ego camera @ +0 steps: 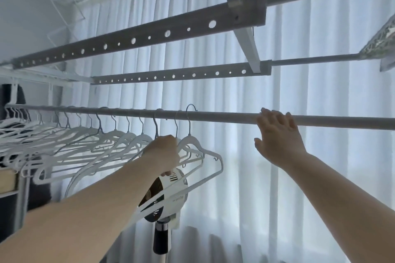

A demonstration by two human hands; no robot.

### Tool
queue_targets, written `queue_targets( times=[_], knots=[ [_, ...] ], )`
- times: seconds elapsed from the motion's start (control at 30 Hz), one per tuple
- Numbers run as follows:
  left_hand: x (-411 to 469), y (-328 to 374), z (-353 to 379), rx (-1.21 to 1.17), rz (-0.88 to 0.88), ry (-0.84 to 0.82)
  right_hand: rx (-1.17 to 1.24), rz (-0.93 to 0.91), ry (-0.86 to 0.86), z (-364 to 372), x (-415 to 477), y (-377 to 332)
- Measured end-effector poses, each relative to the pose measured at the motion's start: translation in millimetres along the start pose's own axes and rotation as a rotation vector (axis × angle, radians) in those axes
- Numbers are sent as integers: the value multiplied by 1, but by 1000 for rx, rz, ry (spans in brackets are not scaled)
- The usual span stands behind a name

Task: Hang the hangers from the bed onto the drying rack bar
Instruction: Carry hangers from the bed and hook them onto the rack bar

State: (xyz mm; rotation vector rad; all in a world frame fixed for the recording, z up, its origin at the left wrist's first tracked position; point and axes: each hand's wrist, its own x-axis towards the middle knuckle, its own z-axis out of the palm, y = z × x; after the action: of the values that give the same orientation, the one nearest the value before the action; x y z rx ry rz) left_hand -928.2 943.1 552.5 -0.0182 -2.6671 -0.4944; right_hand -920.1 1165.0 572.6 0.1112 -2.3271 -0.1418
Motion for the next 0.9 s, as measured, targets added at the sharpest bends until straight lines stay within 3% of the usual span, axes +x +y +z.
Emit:
queue_targets(
  times=[0.17, 0.6, 0.73, 0.9],
  knots=[
    [10, 10, 16, 27, 0, 35, 0, -53, 0, 0, -1, 7],
    [15, 15, 27, 27, -52, -67, 0, -69, 24, 5, -7, 10],
    [13, 11, 27, 56, -14, -35, 60, -63, 94, 12, -10, 7],
    [-7, 3, 14, 100, 7, 135, 142, -86, 308, 33, -12, -13]
  ],
)
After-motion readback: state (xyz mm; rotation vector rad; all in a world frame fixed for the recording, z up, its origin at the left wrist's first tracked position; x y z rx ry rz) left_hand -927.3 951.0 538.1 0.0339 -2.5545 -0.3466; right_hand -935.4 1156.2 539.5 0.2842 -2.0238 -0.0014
